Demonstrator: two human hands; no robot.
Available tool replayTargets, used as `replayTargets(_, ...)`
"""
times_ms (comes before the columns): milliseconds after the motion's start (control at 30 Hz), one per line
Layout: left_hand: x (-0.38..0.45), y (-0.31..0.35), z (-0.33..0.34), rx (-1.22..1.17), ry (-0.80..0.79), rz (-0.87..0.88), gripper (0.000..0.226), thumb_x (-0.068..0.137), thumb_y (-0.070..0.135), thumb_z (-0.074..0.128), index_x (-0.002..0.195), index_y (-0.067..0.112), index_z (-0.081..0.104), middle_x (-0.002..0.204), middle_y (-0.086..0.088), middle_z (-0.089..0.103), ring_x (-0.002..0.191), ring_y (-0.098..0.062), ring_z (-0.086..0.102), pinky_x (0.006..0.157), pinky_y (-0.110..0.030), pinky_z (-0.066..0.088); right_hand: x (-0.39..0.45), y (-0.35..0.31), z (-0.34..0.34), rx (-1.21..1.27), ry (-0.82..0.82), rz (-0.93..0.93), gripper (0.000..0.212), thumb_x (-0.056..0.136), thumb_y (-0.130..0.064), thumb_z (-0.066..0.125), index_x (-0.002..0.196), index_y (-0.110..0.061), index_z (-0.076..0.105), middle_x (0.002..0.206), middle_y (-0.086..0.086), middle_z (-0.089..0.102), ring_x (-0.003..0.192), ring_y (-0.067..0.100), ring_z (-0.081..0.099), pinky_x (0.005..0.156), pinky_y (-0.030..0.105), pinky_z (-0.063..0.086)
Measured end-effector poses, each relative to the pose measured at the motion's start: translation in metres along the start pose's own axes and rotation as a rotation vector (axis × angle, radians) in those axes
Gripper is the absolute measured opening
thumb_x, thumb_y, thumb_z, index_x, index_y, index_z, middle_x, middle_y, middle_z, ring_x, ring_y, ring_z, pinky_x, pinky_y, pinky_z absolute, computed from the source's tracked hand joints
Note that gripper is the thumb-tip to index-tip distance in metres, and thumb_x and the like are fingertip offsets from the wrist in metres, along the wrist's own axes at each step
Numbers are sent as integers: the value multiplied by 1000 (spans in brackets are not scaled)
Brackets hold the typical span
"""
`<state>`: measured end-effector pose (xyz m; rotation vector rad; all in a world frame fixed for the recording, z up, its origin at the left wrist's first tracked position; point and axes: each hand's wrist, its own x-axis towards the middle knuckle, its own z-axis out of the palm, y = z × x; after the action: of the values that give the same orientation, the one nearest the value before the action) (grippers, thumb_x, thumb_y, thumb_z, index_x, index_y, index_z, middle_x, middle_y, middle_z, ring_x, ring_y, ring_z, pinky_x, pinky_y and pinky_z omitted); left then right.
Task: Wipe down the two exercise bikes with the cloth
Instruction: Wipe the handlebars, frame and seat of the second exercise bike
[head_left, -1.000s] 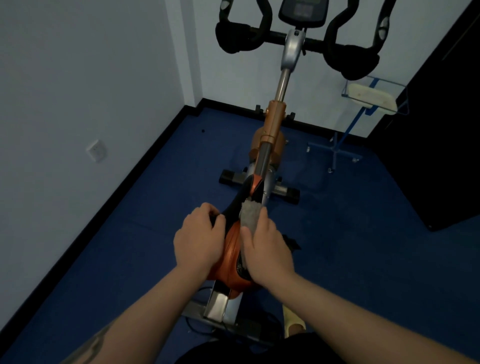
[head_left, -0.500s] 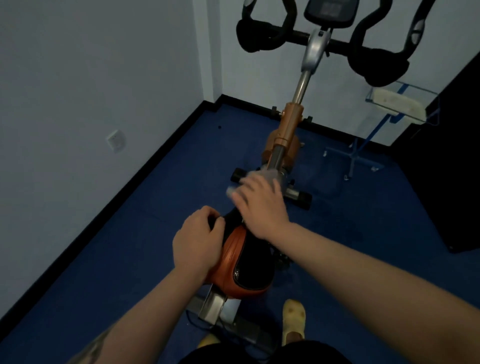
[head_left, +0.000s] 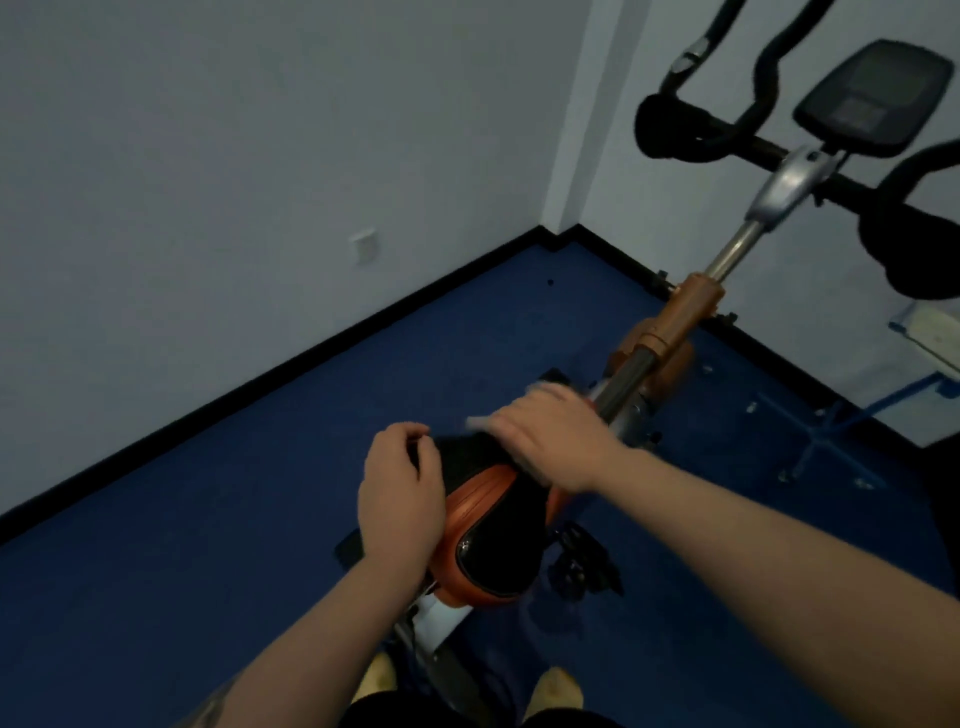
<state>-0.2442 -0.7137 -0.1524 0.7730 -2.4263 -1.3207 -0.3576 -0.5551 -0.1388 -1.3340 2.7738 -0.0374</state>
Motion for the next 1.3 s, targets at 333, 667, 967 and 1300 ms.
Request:
replayTargets(333,-58,-10,14,-229,-5,-140,105,74,63,64,153,24,7,151,10,19,136,-6,25,113,-28,24,8,-10,0,40,-111,-124,69,92,-52,0,145,-30,38,133,-7,57,115,20,54,98,40,36)
replayTargets(667,-70,-5,24,-340,6,-369,145,49,51,90,153,24,-6,154,4,17,132,-6,29,109,-26,29,36,-33,-16,358,-295,-302,45,104,-45,24,149,-40,27,141,-10,48,130,11,41,101,37,38)
replayTargets(967,-57,-21,20,-455,-195,-521,112,33,48,98,125,19,42,119,2,62,107,-10,62,92,-32,52,56,-66,-11,180,-281,-557,39,101,-51,29,133,-44,51,140,-12,46,129,15,39,103,41,36)
replayTargets(1300,-64,-13,18,-466,-182,-395,84,44,40,95,119,25,57,110,8,69,101,-6,65,92,-33,54,58,-75,-13,121,-277,-748,38,97,-56,35,109,-41,68,125,-18,57,121,9,44,101,38,31)
